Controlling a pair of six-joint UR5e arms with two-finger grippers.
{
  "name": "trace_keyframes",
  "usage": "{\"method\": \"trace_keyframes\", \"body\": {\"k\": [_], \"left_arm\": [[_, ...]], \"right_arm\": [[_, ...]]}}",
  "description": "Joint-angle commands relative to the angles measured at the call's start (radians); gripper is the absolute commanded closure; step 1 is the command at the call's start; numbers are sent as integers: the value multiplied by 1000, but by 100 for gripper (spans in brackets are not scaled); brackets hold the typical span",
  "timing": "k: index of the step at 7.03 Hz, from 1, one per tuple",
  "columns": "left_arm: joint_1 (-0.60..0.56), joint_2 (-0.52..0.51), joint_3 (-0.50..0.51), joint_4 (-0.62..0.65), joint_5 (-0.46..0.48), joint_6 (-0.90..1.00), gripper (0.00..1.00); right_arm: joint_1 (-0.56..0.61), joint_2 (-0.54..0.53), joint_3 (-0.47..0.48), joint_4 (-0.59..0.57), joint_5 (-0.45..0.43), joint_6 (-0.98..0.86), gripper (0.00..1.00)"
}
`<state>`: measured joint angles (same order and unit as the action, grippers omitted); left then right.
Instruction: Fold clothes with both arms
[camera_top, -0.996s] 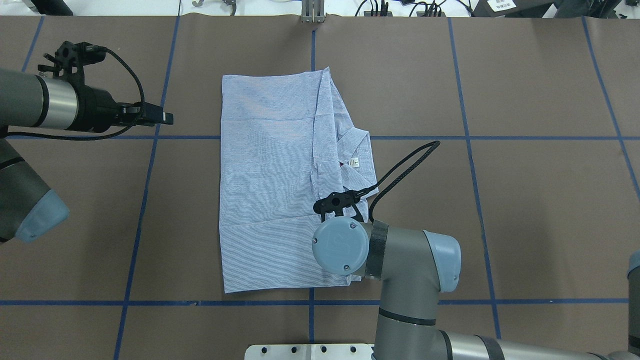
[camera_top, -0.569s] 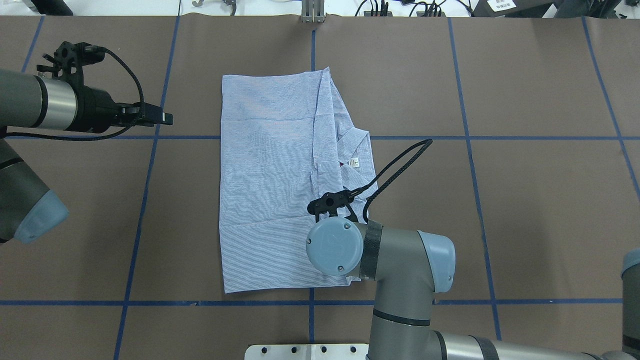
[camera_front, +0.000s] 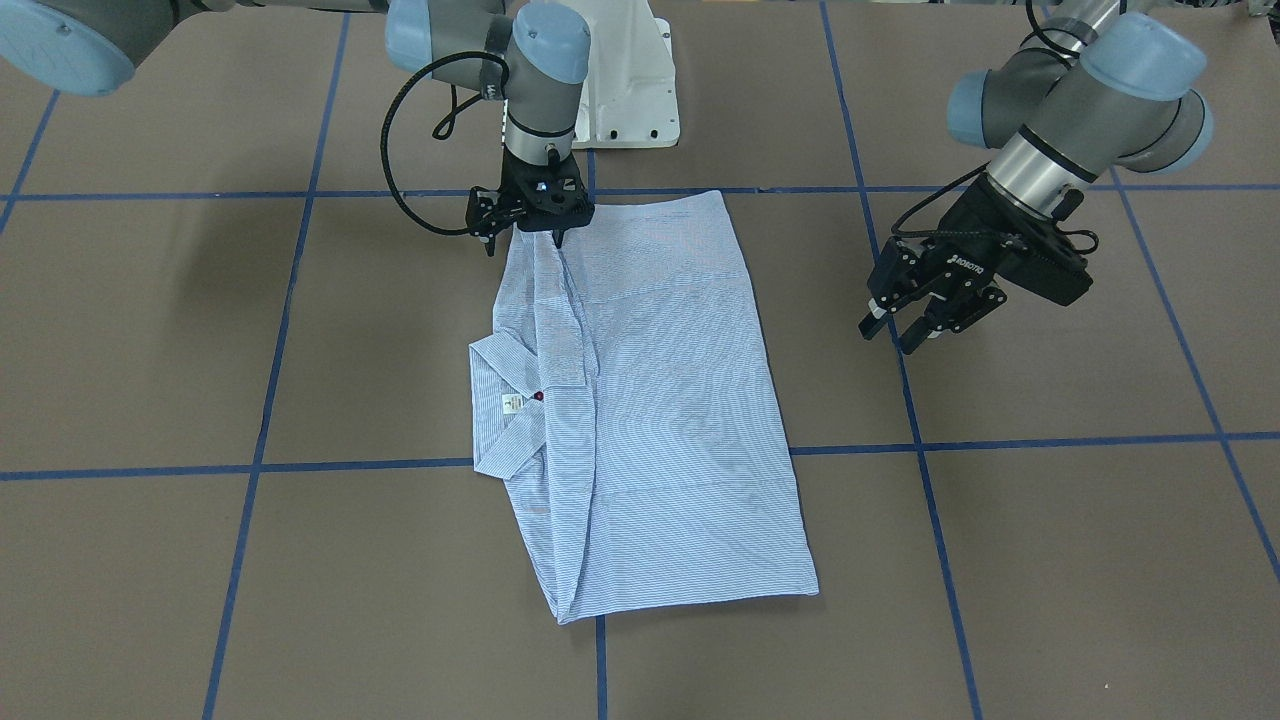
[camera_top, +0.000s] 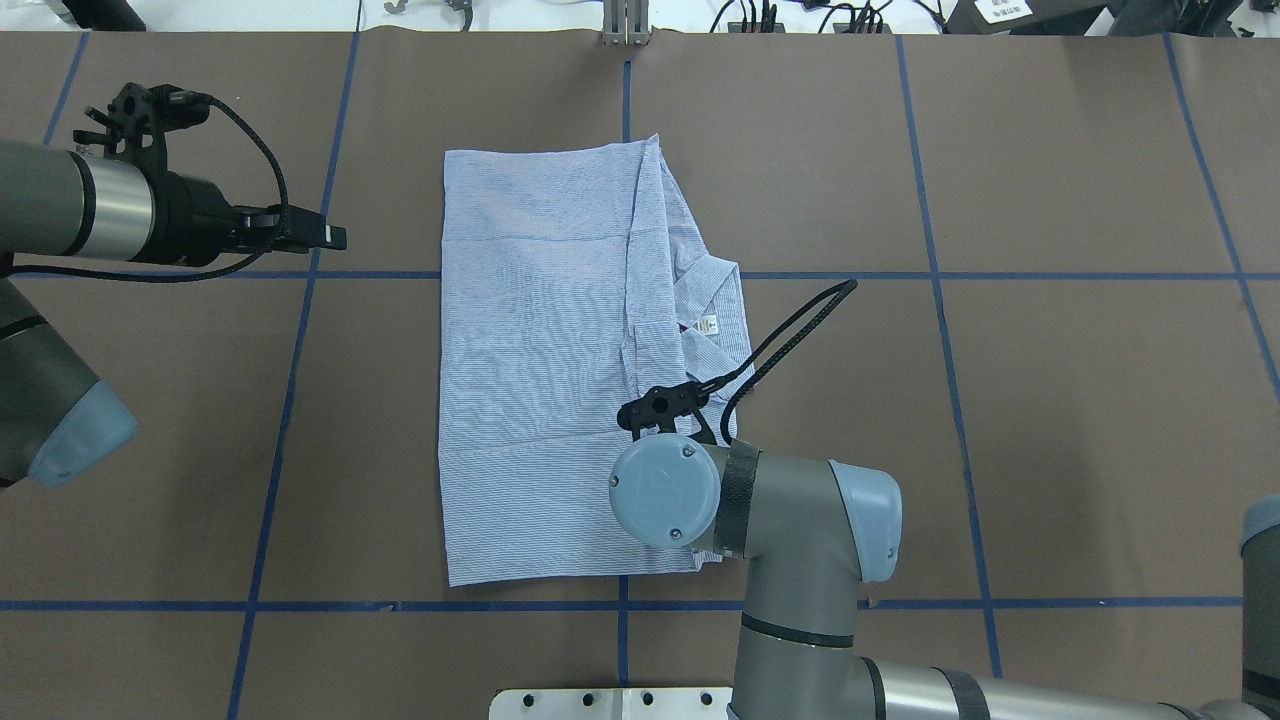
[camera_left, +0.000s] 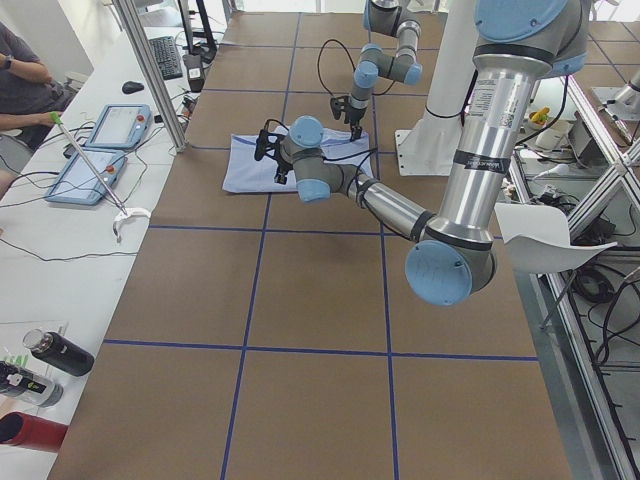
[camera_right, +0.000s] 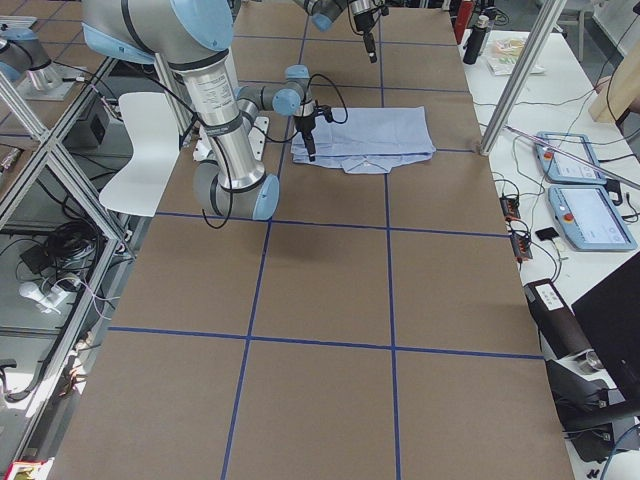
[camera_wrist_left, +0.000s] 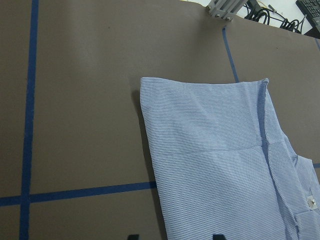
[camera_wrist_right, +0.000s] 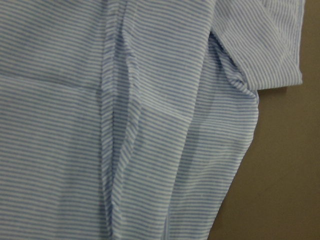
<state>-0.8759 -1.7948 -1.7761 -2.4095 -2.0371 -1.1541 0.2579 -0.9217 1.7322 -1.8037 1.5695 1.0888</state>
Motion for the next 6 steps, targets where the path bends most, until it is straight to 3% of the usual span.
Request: {"method": "trace_keyframes", "body": {"k": [1, 3, 6], "left_arm": [[-2, 0, -16, 1, 0, -12, 42], [0, 0, -17, 1, -5, -19, 42], [0, 0, -22, 0, -5, -32, 42]], "right_arm": [[9, -5, 12, -32, 7, -3, 0], [38, -43, 77, -95, 15, -76, 0], [47, -152, 174, -98, 15, -76, 0]]}}
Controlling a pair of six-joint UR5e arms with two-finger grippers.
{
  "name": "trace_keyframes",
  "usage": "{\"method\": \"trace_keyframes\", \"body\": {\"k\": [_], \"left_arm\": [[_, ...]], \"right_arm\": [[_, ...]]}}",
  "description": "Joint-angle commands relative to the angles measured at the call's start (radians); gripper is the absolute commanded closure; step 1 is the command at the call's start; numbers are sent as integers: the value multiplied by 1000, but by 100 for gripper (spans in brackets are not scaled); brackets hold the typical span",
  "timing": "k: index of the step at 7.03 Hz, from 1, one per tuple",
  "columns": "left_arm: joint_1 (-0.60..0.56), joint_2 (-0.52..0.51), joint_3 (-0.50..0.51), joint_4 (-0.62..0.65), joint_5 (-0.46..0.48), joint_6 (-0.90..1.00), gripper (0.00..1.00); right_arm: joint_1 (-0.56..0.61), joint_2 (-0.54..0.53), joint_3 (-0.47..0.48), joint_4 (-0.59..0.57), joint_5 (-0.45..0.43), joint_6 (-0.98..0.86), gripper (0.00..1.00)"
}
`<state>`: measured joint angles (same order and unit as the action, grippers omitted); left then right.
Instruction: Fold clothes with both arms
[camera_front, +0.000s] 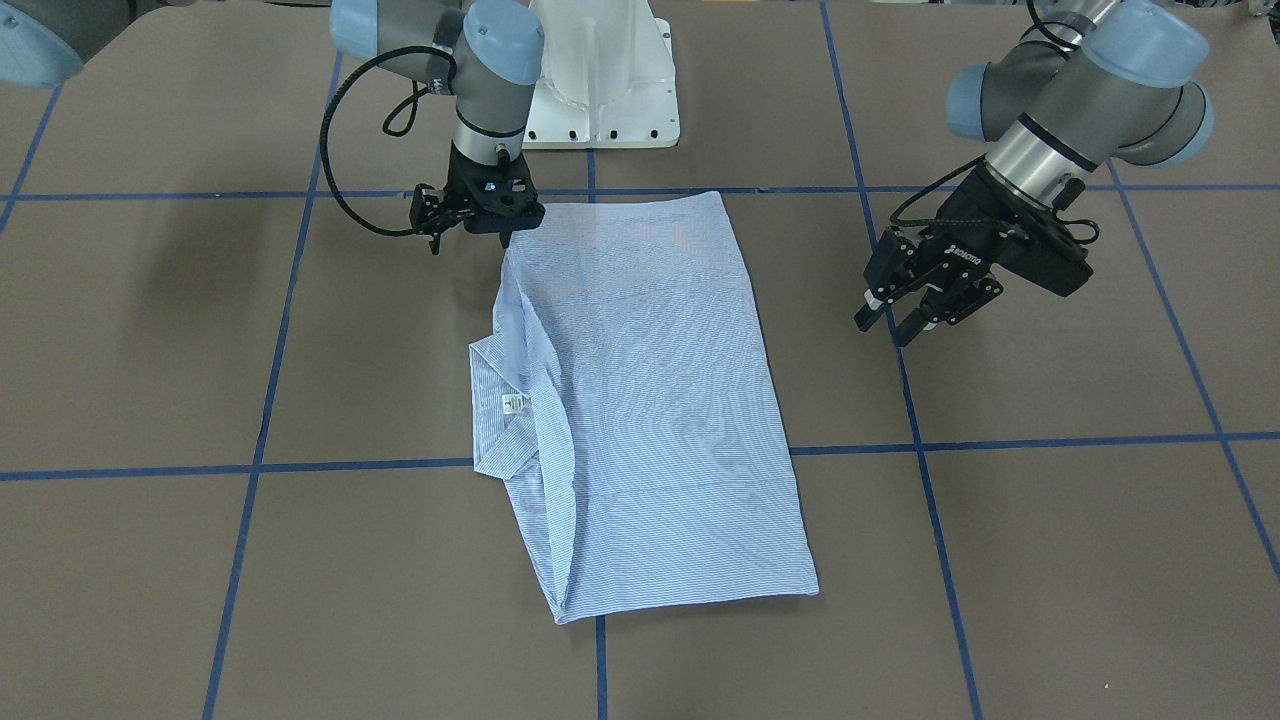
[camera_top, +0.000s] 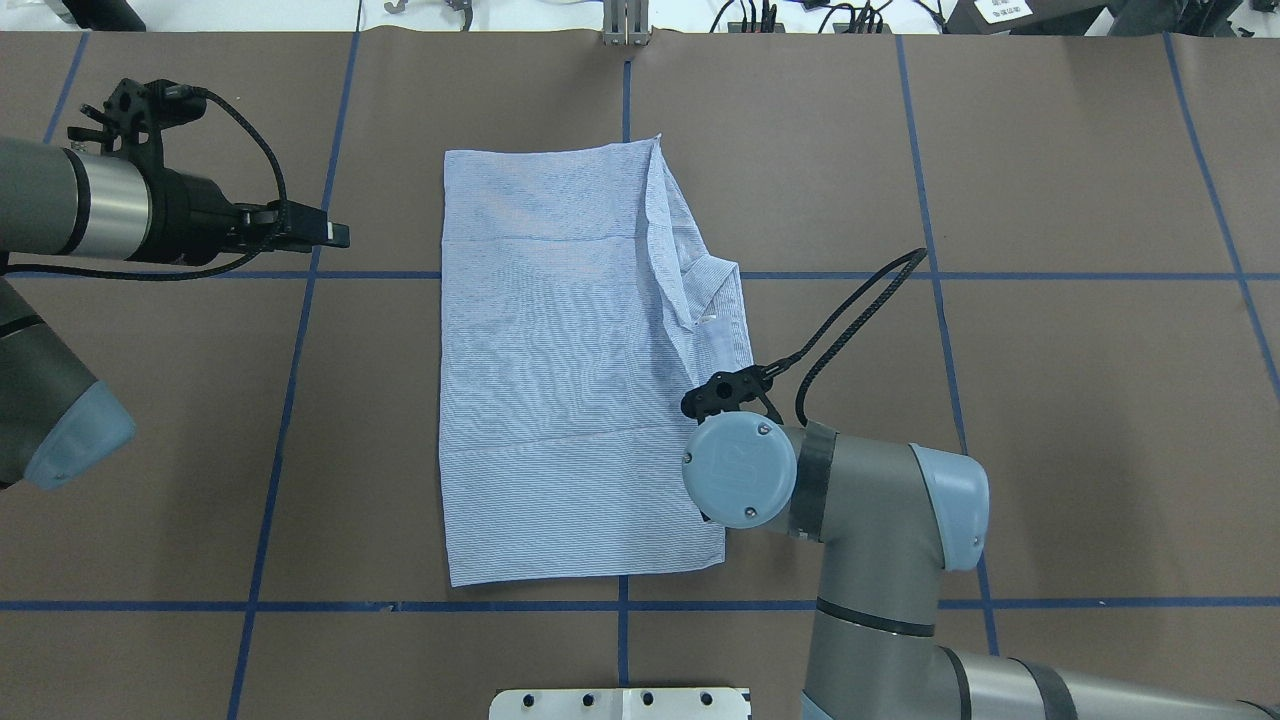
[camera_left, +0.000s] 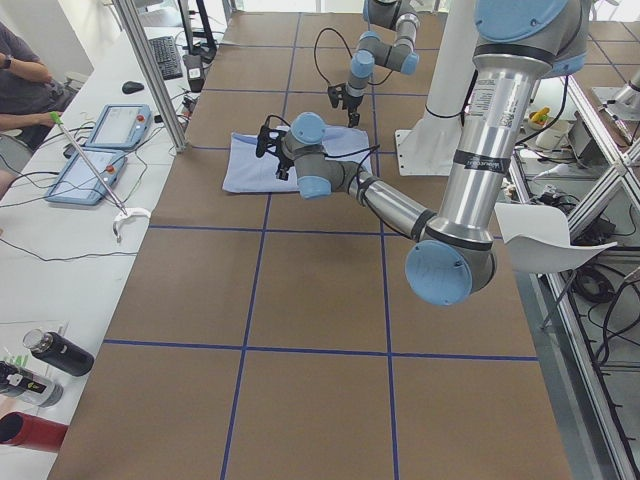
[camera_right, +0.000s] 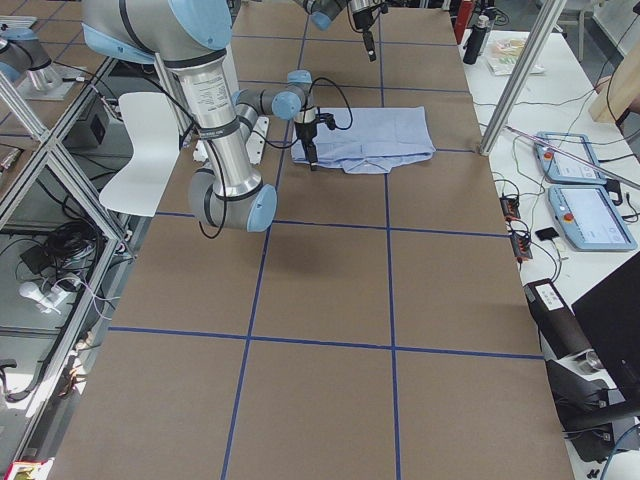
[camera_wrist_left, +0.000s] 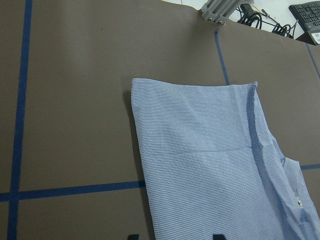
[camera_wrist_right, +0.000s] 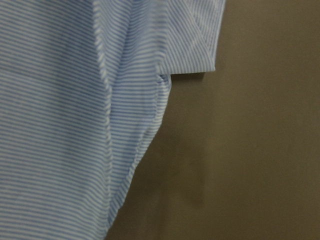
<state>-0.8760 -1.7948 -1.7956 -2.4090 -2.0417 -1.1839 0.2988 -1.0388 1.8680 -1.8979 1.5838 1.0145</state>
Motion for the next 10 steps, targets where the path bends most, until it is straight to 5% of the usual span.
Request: {"method": "trace_keyframes", "body": {"k": [1, 3, 6, 10], "left_arm": [[0, 0, -2, 1, 0, -2, 42], [0, 0, -2, -1, 0, -2, 42], [-1, 0, -4, -1, -2, -2, 42], [-1, 24, -40, 5, -15, -2, 42]], "right_arm": [[9, -40, 52, -7, -1, -2, 0], [29, -6, 45, -3, 7, -1, 0], [59, 196, -166, 9, 5, 2, 0], [121, 206, -300, 83, 7, -42, 0]]}}
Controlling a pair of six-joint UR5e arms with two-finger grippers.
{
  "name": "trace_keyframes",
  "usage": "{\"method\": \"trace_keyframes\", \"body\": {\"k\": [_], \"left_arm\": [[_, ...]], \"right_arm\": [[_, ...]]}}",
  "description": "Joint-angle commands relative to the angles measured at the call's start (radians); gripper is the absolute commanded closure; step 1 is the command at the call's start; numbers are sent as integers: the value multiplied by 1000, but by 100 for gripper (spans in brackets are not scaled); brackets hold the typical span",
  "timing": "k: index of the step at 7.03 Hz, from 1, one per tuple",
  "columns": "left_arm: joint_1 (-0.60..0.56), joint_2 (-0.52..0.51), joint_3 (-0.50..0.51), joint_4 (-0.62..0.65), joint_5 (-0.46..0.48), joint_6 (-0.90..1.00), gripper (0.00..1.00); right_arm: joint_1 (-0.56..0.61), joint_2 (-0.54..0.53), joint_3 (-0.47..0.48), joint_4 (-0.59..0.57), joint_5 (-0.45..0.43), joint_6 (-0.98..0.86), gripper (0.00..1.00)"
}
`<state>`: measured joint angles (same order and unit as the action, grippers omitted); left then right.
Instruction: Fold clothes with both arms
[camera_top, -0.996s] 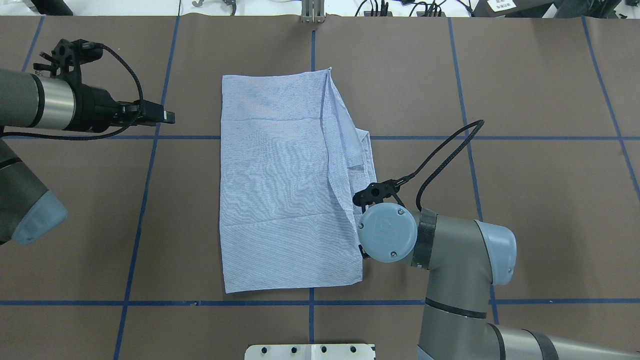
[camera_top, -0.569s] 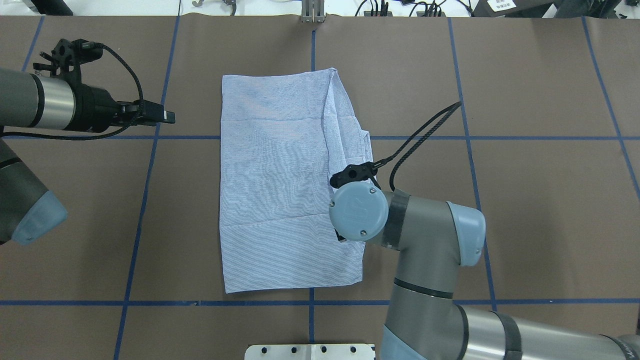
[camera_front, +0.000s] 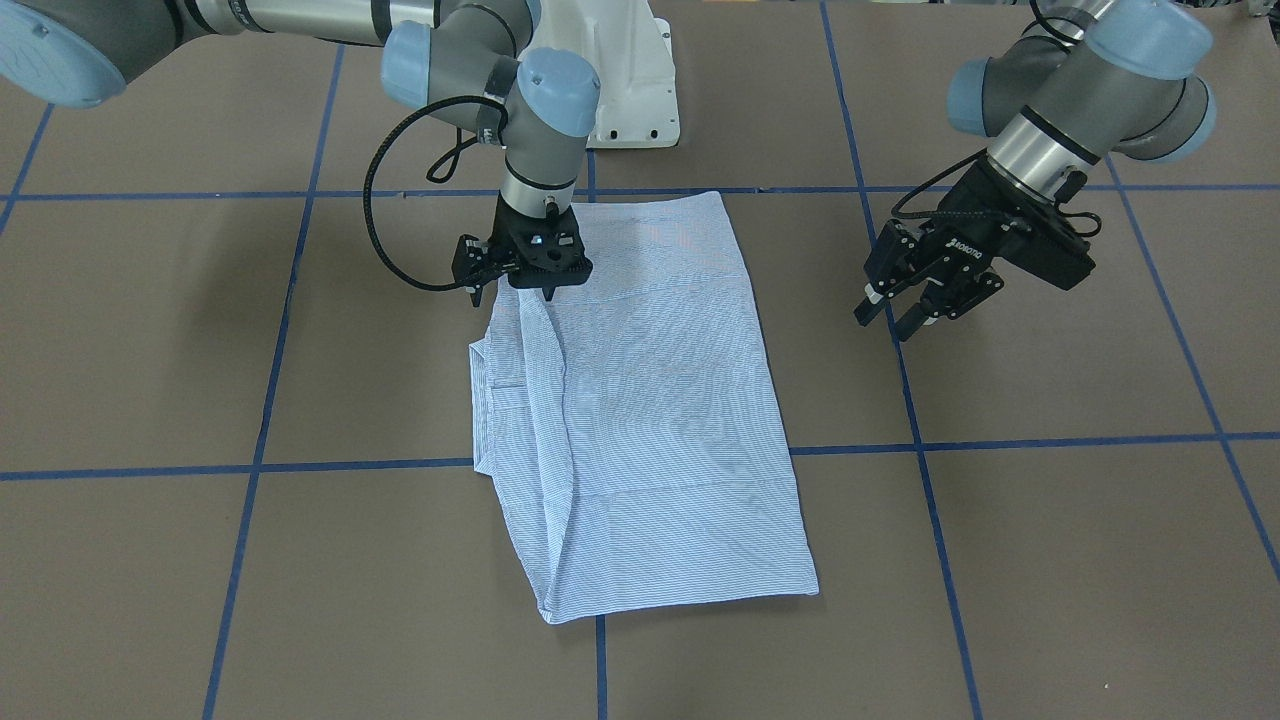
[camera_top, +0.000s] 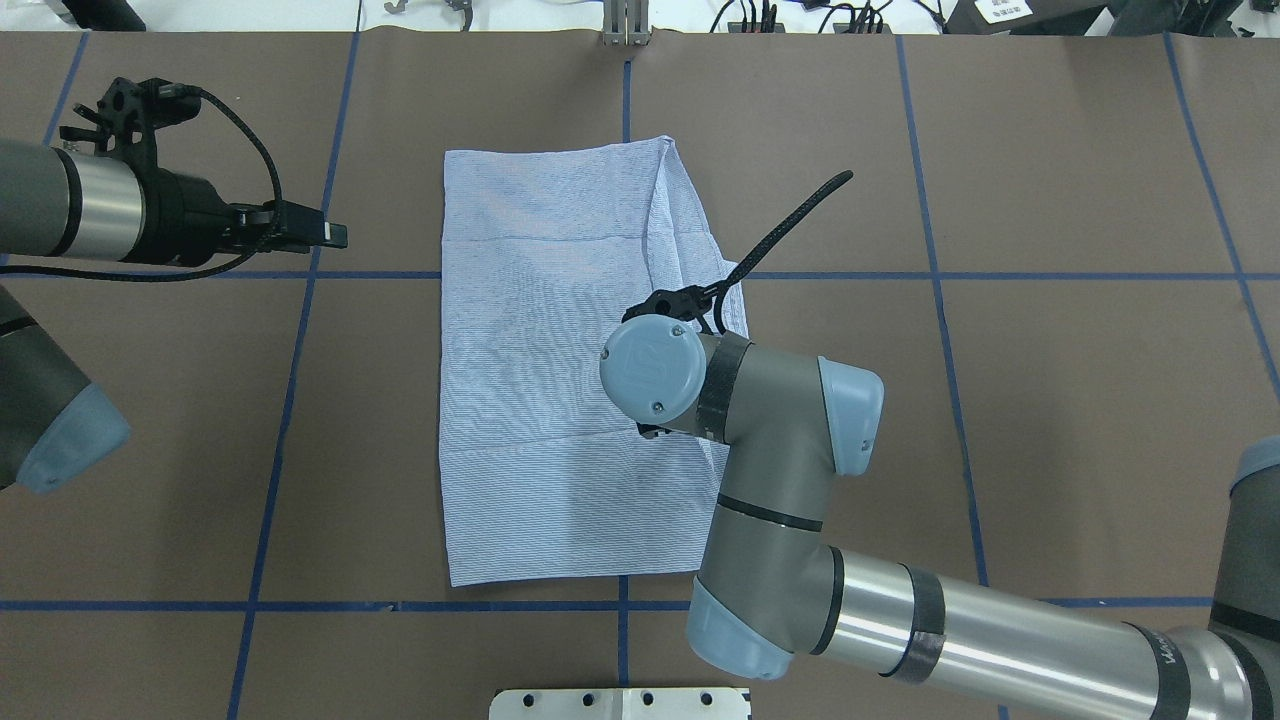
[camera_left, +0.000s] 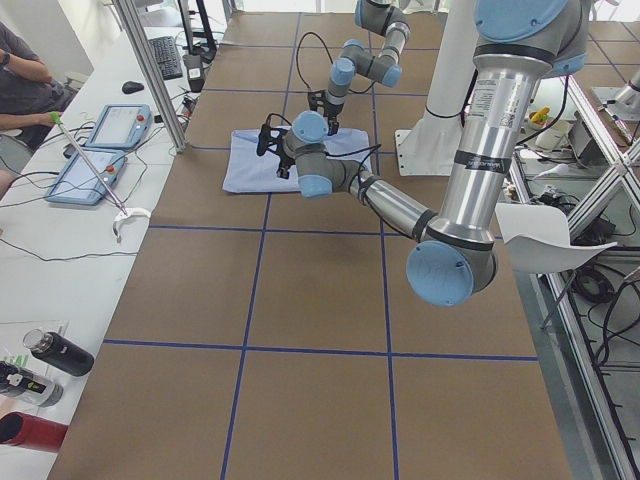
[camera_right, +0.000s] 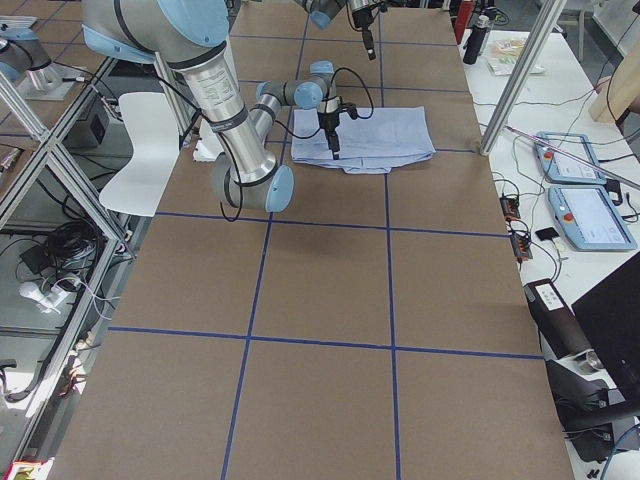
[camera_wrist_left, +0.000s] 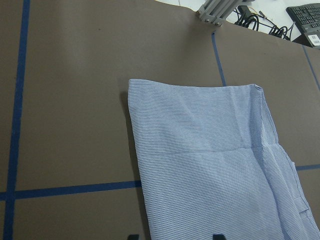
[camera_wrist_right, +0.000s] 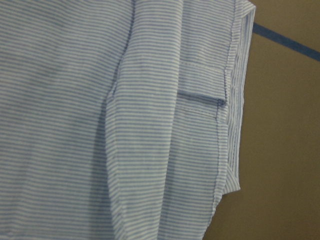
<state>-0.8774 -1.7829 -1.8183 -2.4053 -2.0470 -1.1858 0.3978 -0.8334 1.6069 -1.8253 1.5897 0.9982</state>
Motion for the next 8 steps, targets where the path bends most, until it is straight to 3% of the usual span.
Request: {"method": "trace_keyframes", "body": {"k": [1, 4, 5, 8], "left_arm": [[0, 13, -19, 2, -12, 0, 42], [0, 20, -24, 2, -12, 0, 42], [0, 20, -26, 2, -12, 0, 42], [0, 20, -30, 2, -12, 0, 42]], "right_arm": [[56, -6, -39, 11, 22, -50, 0], [133, -82, 2, 11, 82, -138, 0], [136, -93, 57, 8, 88, -118, 0], [92, -101, 171, 14, 122, 359, 0]]}}
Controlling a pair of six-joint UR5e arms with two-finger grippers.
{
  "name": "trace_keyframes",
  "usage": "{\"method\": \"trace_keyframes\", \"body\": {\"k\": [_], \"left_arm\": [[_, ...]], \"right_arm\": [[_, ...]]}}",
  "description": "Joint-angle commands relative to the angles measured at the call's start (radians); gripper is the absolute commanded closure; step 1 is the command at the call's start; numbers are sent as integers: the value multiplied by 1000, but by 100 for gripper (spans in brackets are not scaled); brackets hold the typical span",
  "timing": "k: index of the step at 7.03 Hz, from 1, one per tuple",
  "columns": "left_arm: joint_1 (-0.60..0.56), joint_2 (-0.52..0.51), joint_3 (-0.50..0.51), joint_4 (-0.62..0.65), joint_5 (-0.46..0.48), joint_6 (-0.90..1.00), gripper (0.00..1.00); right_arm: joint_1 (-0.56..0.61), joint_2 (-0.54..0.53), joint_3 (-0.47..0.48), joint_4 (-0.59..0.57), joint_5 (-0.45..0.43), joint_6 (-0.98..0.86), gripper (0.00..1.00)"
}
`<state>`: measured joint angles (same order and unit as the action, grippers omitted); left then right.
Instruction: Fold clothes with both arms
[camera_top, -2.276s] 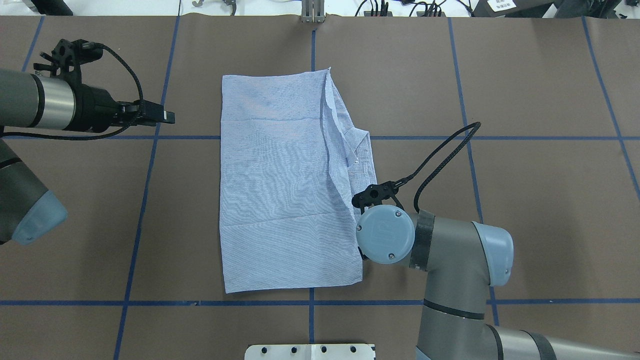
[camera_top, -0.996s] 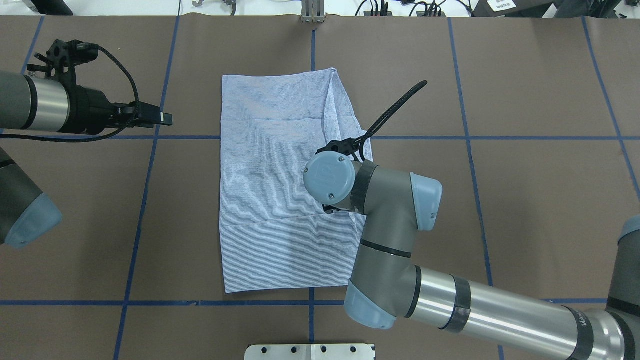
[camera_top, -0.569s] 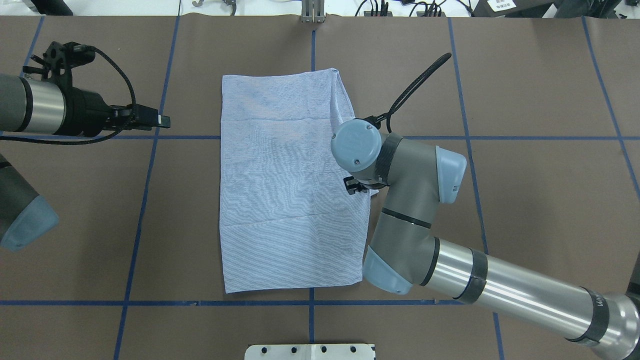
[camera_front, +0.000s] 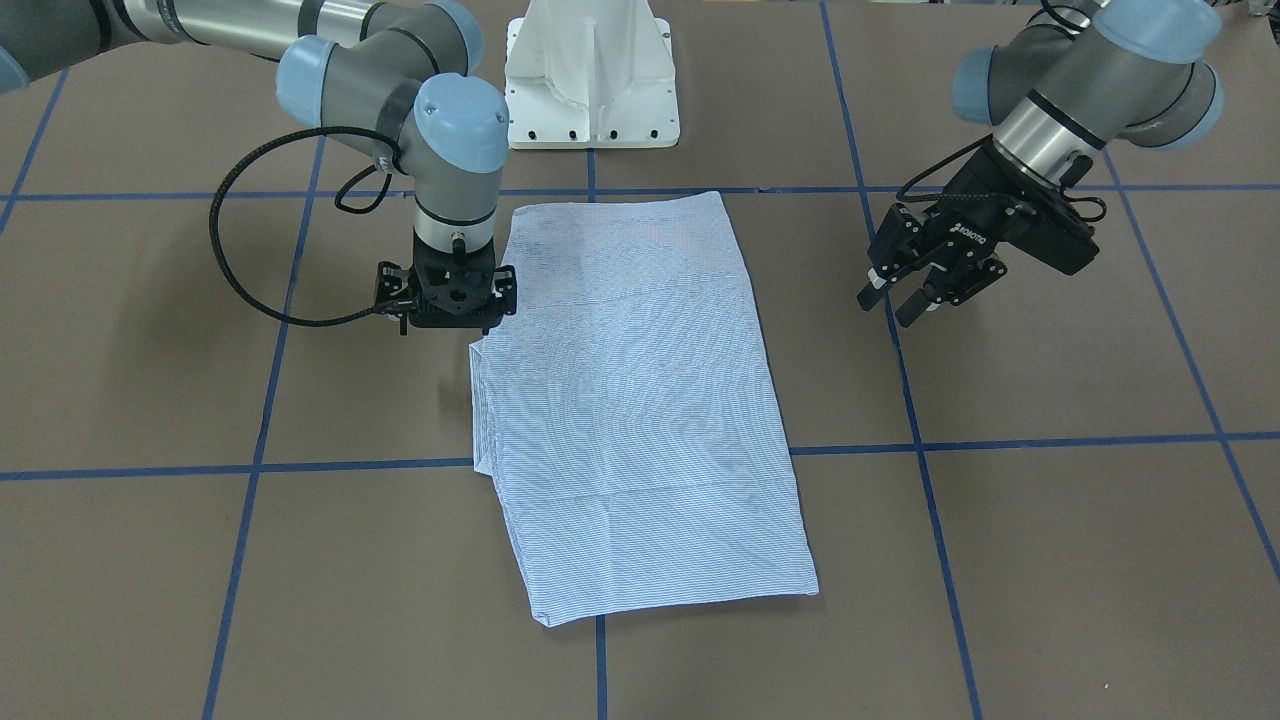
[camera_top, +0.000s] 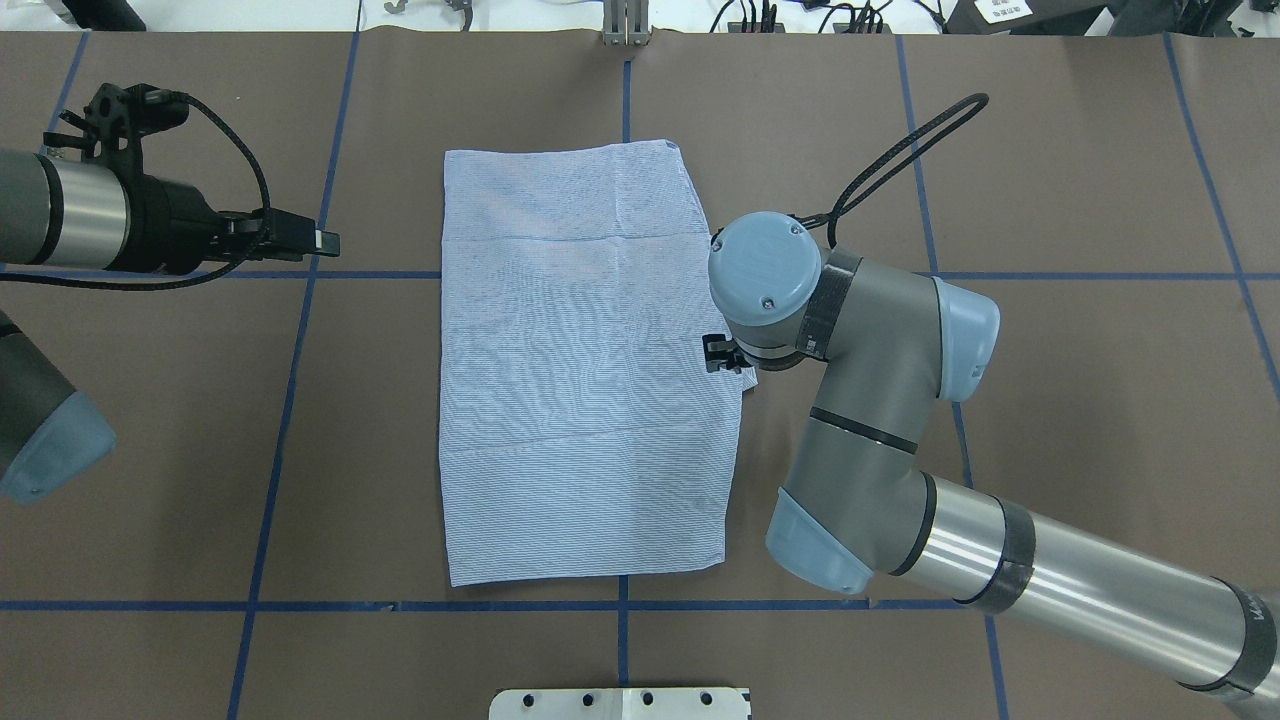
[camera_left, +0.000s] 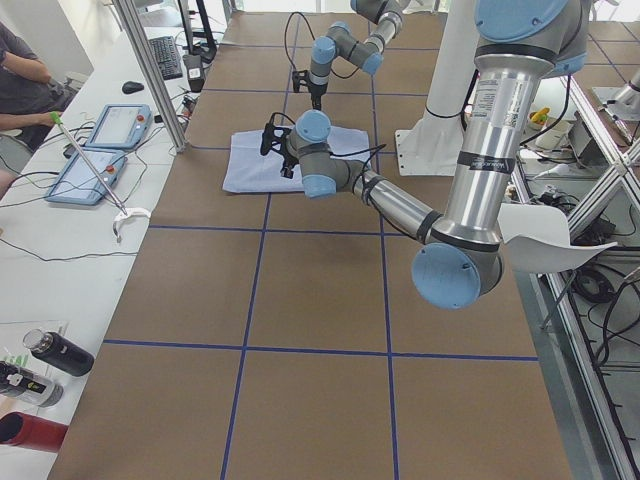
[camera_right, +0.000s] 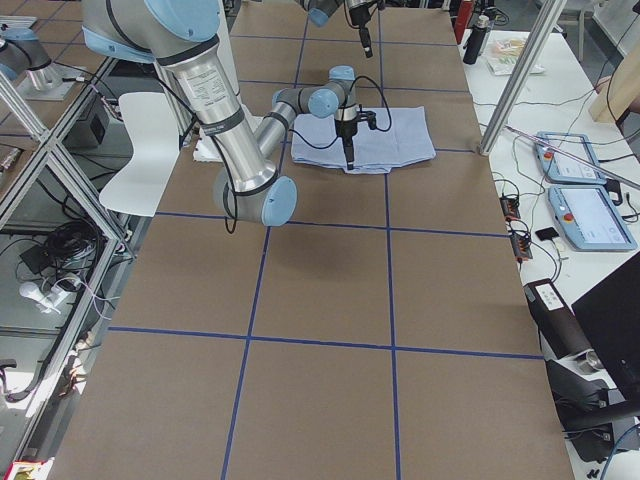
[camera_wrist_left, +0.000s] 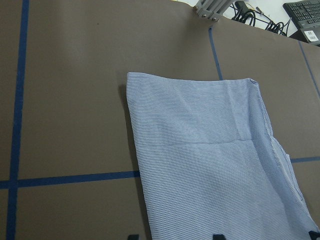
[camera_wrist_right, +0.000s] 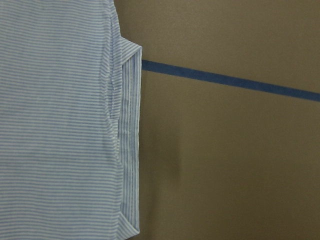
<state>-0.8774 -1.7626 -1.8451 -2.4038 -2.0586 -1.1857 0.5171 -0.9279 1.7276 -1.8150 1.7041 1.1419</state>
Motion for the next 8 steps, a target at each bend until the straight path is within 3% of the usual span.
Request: {"method": "trace_keyframes", "body": {"k": [1, 3, 5, 7, 8], "left_arm": [[0, 0, -3, 2, 0, 0, 42], [0, 8, -3, 0, 0, 0, 42], [0, 11, -5, 0, 2, 0, 42], [0, 11, -5, 0, 2, 0, 42], [-2, 11, -5, 0, 2, 0, 42]], "right_arm": [[-63, -17, 96, 55, 0, 404, 0], [-161, -69, 162, 138, -97, 807, 0], [-218, -101, 191, 138, -116, 1104, 0], [-270, -147, 210, 201, -187, 1339, 2], [-276, -154, 204, 223, -190, 1354, 2]]}}
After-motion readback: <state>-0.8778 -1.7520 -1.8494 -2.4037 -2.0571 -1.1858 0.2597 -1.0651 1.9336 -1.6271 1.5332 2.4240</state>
